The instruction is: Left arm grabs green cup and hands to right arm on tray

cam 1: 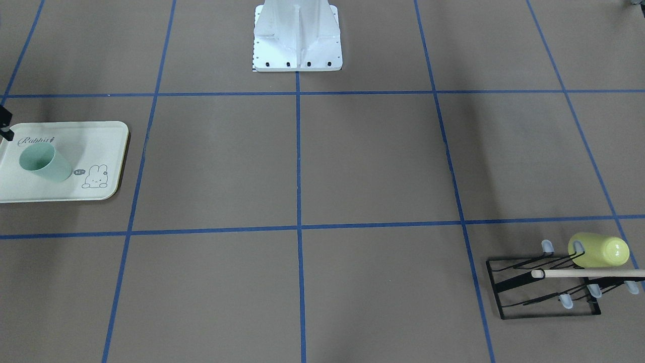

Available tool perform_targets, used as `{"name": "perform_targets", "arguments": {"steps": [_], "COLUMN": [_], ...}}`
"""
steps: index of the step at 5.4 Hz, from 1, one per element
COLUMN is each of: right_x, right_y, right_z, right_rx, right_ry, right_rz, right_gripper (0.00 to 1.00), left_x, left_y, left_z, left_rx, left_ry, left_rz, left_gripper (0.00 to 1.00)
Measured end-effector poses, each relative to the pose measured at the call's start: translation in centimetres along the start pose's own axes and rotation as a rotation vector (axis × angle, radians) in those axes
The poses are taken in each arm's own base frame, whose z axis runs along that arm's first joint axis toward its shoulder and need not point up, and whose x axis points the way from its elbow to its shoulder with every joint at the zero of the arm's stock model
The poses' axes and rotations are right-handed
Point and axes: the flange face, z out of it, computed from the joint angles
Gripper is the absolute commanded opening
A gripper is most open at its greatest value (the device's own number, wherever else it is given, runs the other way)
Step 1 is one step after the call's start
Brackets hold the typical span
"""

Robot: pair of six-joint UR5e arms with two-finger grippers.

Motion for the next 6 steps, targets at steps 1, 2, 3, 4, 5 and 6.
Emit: {"name": "perform_targets", "arguments": {"steps": [1,2,3,4,5,6], "right_x": [4.0,8.0,11.9,15.1,16.6,16.9], "right_y": [0.3,1.2,2.7,4.5,5.5,5.5], "right_z": [-1.9,-3.2,-3.1,-2.0,-1.4,-1.4], "right_rx": [-0.034,-0.080,-0.120,-0.148,-0.159,-0.158], "right_ry": [0.028,0.045,0.035,0.007,-0.011,-0.014], "right_rz": [-0.046,-0.073,-0.056,-0.008,0.028,0.043], "right_gripper": [1.00,1.00,1.00,1.00,1.00,1.00], "left_x": [-0.4,-0.5,-0.4,-0.3,-0.6,-1.0], "left_y": [0.9,1.6,2.1,2.8,3.4,3.7], "left_z": [0.7,1.1,1.3,1.7,1.4,0.5], "left_rx": [-0.017,-0.022,-0.023,-0.026,-0.014,0.005], "left_ry": [0.005,0.022,0.046,0.080,0.104,0.107], "left_rz": [-0.016,-0.025,-0.031,-0.047,-0.066,-0.082], "left_gripper": [1.00,1.00,1.00,1.00,1.00,1.00]}}
